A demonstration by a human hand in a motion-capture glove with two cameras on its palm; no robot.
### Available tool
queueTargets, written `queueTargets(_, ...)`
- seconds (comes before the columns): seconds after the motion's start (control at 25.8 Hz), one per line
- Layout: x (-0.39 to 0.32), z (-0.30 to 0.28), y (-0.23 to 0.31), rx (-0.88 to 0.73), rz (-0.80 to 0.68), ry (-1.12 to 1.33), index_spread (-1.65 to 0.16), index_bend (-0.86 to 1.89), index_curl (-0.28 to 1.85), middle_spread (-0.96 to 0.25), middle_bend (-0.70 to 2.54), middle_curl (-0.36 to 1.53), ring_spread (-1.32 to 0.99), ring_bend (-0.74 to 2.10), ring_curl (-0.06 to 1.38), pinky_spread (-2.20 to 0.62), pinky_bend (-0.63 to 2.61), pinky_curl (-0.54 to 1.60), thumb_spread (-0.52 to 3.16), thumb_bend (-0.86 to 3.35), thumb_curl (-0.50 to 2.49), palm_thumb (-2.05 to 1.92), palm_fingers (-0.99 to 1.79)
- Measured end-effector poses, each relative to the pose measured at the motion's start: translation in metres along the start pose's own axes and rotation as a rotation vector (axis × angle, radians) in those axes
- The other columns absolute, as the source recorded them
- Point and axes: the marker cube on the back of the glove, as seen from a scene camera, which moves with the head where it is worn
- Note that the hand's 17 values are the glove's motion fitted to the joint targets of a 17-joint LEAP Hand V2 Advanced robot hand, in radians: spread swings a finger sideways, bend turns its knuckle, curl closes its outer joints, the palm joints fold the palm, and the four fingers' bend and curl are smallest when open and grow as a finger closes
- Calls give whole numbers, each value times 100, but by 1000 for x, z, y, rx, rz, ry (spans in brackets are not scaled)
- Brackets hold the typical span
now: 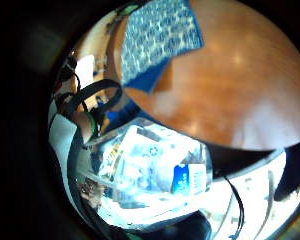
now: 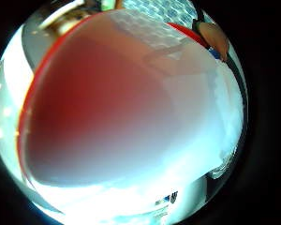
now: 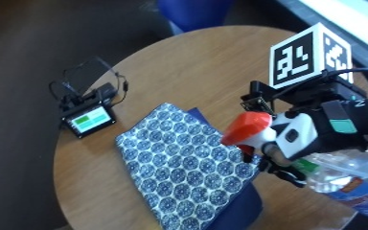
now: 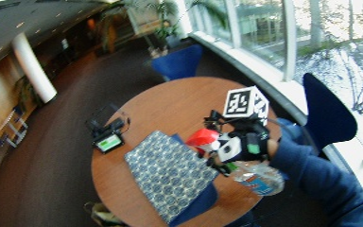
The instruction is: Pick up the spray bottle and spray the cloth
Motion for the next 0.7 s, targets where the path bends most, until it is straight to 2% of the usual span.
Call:
queueTargets(0.16, 19, 7, 34, -117, 202, 204, -31, 1, 5, -17, 81, 52, -23, 88, 46, -29, 69, 40, 61, -3, 65, 97, 114)
queueTargets(0.35, 42, 27, 36, -259, 393, 267, -31, 1, 5, -17, 80, 52, -24, 88, 46, -29, 69, 39, 65, -3, 66, 95, 115)
queueTargets(0.5, 52, 33, 30, -345, 462, 295, -31, 1, 4, -17, 80, 52, -24, 88, 46, -29, 69, 39, 70, -4, 66, 92, 116)
queueTargets(0.7, 58, 37, 26, -366, 477, 284, -30, 0, 4, -17, 84, 53, -23, 90, 46, -28, 66, 39, 88, -3, 62, 86, 119)
